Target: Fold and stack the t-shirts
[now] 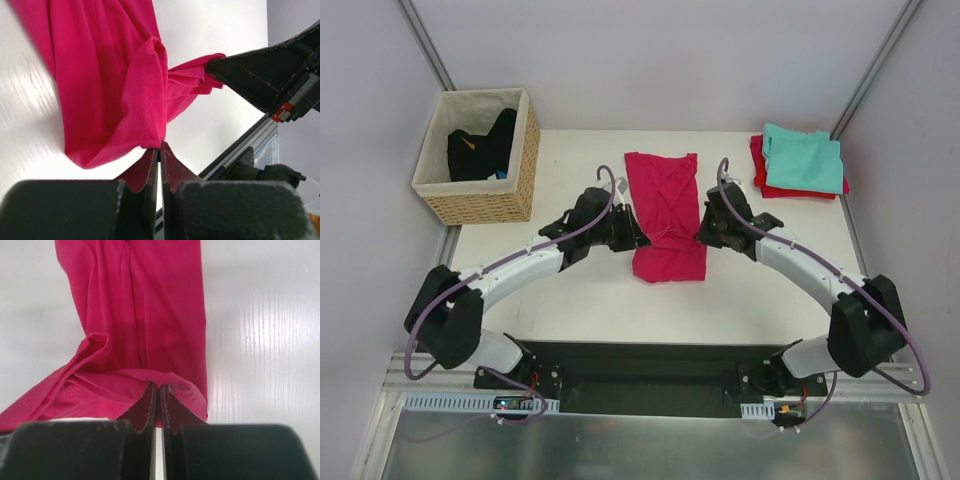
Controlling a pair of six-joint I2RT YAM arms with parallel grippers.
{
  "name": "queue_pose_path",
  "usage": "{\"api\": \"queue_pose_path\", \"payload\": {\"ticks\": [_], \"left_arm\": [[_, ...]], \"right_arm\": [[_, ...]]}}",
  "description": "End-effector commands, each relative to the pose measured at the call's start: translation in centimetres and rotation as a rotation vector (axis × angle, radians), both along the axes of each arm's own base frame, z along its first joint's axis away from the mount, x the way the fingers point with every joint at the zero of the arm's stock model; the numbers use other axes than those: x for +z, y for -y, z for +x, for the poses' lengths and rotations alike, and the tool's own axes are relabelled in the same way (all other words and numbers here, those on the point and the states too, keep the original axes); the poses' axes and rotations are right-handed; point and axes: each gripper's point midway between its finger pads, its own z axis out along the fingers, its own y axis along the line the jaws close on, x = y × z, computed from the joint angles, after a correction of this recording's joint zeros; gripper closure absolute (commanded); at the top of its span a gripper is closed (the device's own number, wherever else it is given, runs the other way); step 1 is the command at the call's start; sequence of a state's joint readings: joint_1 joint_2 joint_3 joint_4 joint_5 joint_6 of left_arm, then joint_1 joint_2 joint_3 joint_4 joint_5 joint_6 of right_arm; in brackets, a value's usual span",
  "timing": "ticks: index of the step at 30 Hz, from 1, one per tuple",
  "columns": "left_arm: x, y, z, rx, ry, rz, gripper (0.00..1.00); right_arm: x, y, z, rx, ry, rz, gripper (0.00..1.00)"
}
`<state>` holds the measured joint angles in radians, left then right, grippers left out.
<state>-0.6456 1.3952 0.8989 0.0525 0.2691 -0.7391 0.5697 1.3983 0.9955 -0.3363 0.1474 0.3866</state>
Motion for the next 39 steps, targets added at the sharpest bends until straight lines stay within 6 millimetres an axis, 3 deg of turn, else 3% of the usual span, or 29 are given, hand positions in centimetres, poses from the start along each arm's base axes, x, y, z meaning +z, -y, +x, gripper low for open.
{"api": "queue_pose_path", "payload": {"ticks": [1, 4, 5, 10, 16, 17, 19, 20, 21, 22, 23, 24, 25, 26, 27, 28, 29, 30, 32, 33, 36, 38, 39], "left_arm": [[1.2, 1.2, 3.2, -0.033, 0.045, -0.046, 1.00], [0.2, 1.6, 5.1, -0.029, 0.023, -0.053, 1.00], [0.0, 1.4, 5.7, -0.028, 0.010, -0.063, 1.00], [-2.3, 1.4, 8.8, -0.008, -0.044, -0.081, 1.00], [-4.0, 0.1, 11.6, 0.034, -0.079, -0.109, 1.00], [-4.2, -0.1, 11.8, 0.036, -0.080, -0.108, 1.00], [-4.5, -0.5, 12.5, 0.048, -0.088, -0.110, 1.00], [-4.5, -0.6, 12.7, 0.047, -0.087, -0.114, 1.00], [-4.2, -0.6, 13.0, 0.047, -0.080, -0.119, 0.77], [-3.8, -0.6, 13.1, 0.042, -0.069, -0.120, 0.63], [-3.3, -0.6, 13.2, 0.038, -0.052, -0.123, 0.40], [-1.7, -0.6, 13.1, 0.028, -0.013, -0.131, 0.01], [-0.7, -0.6, 13.0, 0.024, 0.009, -0.139, 0.01], [0.6, -0.6, 12.9, 0.017, 0.047, -0.151, 0.01], [3.3, -0.8, 12.2, 0.006, 0.105, -0.173, 0.01], [4.6, -0.7, 11.6, -0.002, 0.138, -0.179, 0.01], [5.9, -0.8, 11.0, -0.010, 0.165, -0.191, 0.01], [8.2, -1.0, 9.9, -0.021, 0.207, -0.213, 0.01], [9.7, -0.6, 8.0, -0.050, 0.215, -0.236, 0.01], [10.5, -0.6, 6.6, -0.057, 0.214, -0.256, 0.01], [9.7, 0.3, 2.9, -0.084, 0.190, -0.260, 0.01], [7.6, 1.0, 0.2, -0.100, 0.171, -0.228, 0.01], [6.8, 1.0, 0.0, -0.074, 0.156, -0.218, 0.01]], "right_arm": [[1.4, -0.7, 3.9, 0.001, 0.036, 0.065, 0.99], [0.3, -0.8, 6.1, -0.007, 0.000, 0.085, 0.99], [-1.2, -0.9, 6.6, -0.009, -0.032, 0.079, 0.99], [-2.8, -2.0, 9.1, 0.005, -0.074, 0.115, 0.99], [-5.0, -2.2, 10.8, 0.002, -0.109, 0.109, 0.97], [-5.0, -2.3, 11.1, 0.003, -0.102, 0.111, 0.78], [-5.1, -2.2, 11.5, -0.001, -0.097, 0.104, 0.50], [-4.9, -2.2, 11.7, 0.000, -0.087, 0.101, 0.27], [-4.6, -2.0, 11.8, -0.005, -0.074, 0.096, 0.20], [-3.4, -1.9, 11.9, -0.005, -0.048, 0.100, 0.15], [-2.7, -1.8, 11.9, -0.004, -0.029, 0.099, 0.07], [-2.0, -1.4, 11.8, -0.012, -0.007, 0.089, 0.04], [-1.2, -1.1, 11.6, -0.014, 0.011, 0.086, 0.03], [1.2, -1.0, 11.1, -0.002, 0.060, 0.098, 0.02], [1.6, -0.3, 10.7, -0.024, 0.080, 0.067, 0.02], [2.4, -0.2, 10.1, -0.019, 0.093, 0.061, 0.01], [4.8, 0.0, 9.5, -0.013, 0.144, 0.068, 0.02], [5.1, -0.1, 8.5, -0.005, 0.148, 0.058, 0.01], [7.4, -0.6, 6.6, 0.022, 0.195, 0.072, 0.01], [7.5, -0.5, 5.8, 0.023, 0.193, 0.072, 0.01], [8.0, -1.5, 3.2, 0.057, 0.182, 0.133, 0.02], [6.0, -2.0, 1.6, 0.074, 0.157, 0.118, 0.02], [5.2, -2.0, 1.1, 0.076, 0.140, 0.114, 0.02]]}}
